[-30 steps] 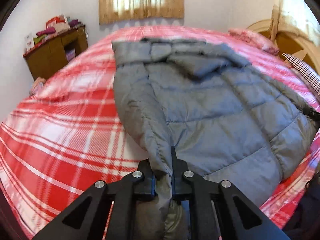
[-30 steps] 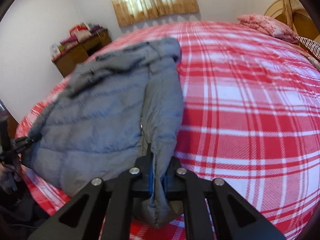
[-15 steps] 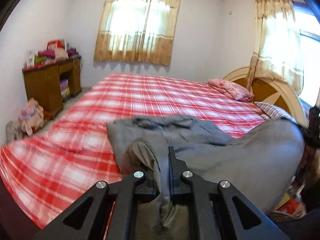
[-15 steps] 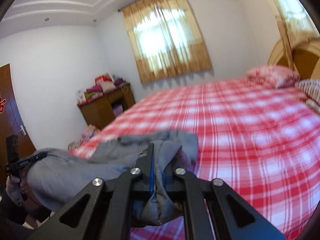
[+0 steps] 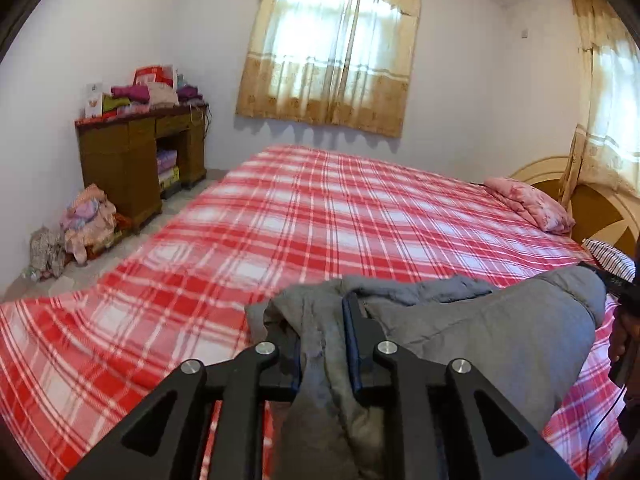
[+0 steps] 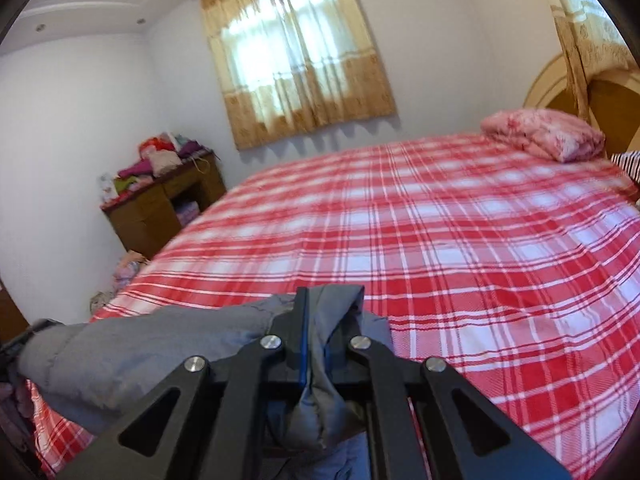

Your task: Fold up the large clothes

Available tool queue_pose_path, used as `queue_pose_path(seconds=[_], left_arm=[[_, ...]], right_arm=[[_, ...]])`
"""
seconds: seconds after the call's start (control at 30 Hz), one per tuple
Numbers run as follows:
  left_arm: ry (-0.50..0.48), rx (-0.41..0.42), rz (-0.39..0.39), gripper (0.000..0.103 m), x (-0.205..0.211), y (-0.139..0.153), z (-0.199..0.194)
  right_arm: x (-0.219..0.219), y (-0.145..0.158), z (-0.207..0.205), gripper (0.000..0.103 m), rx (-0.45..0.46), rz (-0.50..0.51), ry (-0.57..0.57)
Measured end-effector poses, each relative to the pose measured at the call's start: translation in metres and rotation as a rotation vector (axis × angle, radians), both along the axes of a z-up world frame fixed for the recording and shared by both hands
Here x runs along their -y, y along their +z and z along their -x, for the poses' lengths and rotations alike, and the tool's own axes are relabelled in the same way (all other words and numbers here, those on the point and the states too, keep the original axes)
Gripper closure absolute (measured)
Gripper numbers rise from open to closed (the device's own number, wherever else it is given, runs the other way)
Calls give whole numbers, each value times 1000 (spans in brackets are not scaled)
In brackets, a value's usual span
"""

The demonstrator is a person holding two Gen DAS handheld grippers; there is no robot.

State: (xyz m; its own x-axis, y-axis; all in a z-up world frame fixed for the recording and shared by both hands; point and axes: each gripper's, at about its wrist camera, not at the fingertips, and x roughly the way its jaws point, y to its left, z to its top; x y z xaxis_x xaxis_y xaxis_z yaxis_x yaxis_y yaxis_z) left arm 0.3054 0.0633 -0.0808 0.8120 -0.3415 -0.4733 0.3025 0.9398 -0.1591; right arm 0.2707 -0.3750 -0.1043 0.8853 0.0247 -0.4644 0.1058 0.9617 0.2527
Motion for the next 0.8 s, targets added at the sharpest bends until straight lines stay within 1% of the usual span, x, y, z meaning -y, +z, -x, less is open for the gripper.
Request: queue_pose_path(seconds=[0.03, 0.07, 0.1, 0.13, 0.17, 0.2, 0.23, 0.3, 0.33, 0.4, 0.43, 0.47, 0.5, 0.53, 0.6, 0.63, 0.7, 0.73, 0.77, 0.8], left_arm=[[15, 11, -22, 78, 3, 1, -1], [42, 24, -51, 72, 6, 1, -2], [73, 34, -80, 58, 7, 1, -4], [128, 53, -126, 45, 10, 1, -6], [195, 97, -178, 19, 12, 1, -7], [242, 141, -205, 5, 13, 2, -8], [270, 168, -214, 3, 12, 1, -8], [268, 160, -211, 3, 13, -2, -15], [285, 145, -216, 3, 13, -4, -20], [346, 129, -225, 3, 13, -8, -28], [383, 124, -228, 3, 12, -9, -30], [409, 114, -214, 3, 12, -8, -30], [406, 108, -189, 3, 13, -7, -31], [394, 111, -154, 3, 15, -6, -29], [354, 122, -127, 3, 28, -6, -25], [340, 125, -139, 3, 36, -7, -26], [339, 131, -205, 3, 61, -11, -30], [323, 133, -243, 3, 74, -14, -31], [311, 135, -284, 3, 89, -18, -35], [305, 139, -310, 3, 99, -22, -38]], right_arm=[[2, -4, -3, 96, -11, -1, -4], [2, -8, -8, 96, -21, 0, -6], [2, -11, -15, 96, -32, 4, -11], [2, -13, -19, 96, -39, 7, -17], [2, -16, -24, 96, -50, 8, -21], [2, -20, -31, 95, -68, -1, -16], [2, -23, -37, 95, -78, -10, -15], [1, -27, -50, 93, -92, 8, -44], [0, -29, -57, 89, -98, 11, -48], [2, -31, -71, 76, -117, -4, -66], [2, -29, -75, 55, -119, -3, -94], [2, -27, -76, 31, -111, -4, -107], [1, -21, -73, 22, -78, -13, -111], [-3, -14, -70, 15, -43, -11, -109], [-16, -7, -72, 15, -36, 29, -104], [-24, -5, -72, 15, -37, 42, -92], [-48, -4, -71, 15, -47, 74, -42], [-61, -6, -73, 18, -60, 96, -12], [-71, -9, -76, 23, -70, 112, 19], [-90, -13, -79, 27, -96, 143, 83]])
